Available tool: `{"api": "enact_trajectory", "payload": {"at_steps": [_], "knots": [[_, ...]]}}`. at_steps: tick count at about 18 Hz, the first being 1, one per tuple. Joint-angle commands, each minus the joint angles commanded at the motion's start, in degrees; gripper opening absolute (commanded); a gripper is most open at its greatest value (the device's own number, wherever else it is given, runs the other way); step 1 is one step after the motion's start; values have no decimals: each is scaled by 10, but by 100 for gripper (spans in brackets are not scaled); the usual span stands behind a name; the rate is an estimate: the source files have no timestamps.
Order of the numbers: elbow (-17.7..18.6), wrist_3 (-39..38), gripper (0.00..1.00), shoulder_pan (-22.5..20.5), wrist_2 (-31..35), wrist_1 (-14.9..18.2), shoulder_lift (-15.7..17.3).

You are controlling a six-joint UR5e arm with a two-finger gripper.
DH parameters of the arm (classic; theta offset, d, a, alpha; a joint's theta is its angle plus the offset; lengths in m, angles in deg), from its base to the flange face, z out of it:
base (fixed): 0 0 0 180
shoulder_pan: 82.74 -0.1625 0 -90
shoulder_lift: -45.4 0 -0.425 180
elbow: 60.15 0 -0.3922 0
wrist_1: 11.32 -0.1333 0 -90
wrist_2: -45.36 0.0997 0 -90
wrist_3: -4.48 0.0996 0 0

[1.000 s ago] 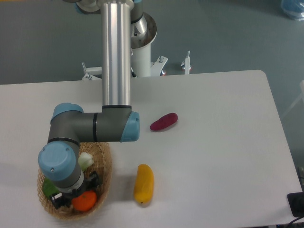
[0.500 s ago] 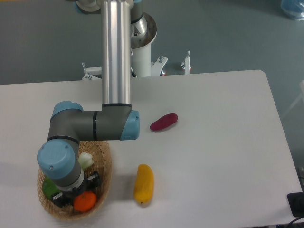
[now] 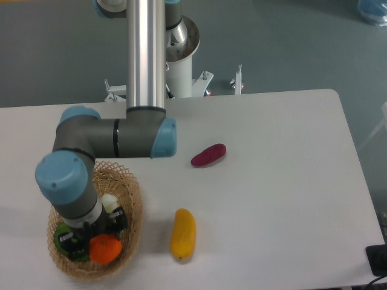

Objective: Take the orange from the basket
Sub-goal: 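Close the gripper on the orange, then lift the orange out of the basket and carry it beside the yellow fruit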

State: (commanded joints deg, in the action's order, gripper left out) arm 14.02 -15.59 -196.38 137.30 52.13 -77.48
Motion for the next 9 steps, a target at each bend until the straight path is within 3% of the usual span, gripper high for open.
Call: {"api": "enact_trajectory", "payload": {"at_steps": [3, 6, 9], "knots": [[2, 43, 73, -1, 1, 16, 13], [13, 65, 73, -4, 23, 17, 26], [18, 134, 73, -13, 38, 17, 44]]}}
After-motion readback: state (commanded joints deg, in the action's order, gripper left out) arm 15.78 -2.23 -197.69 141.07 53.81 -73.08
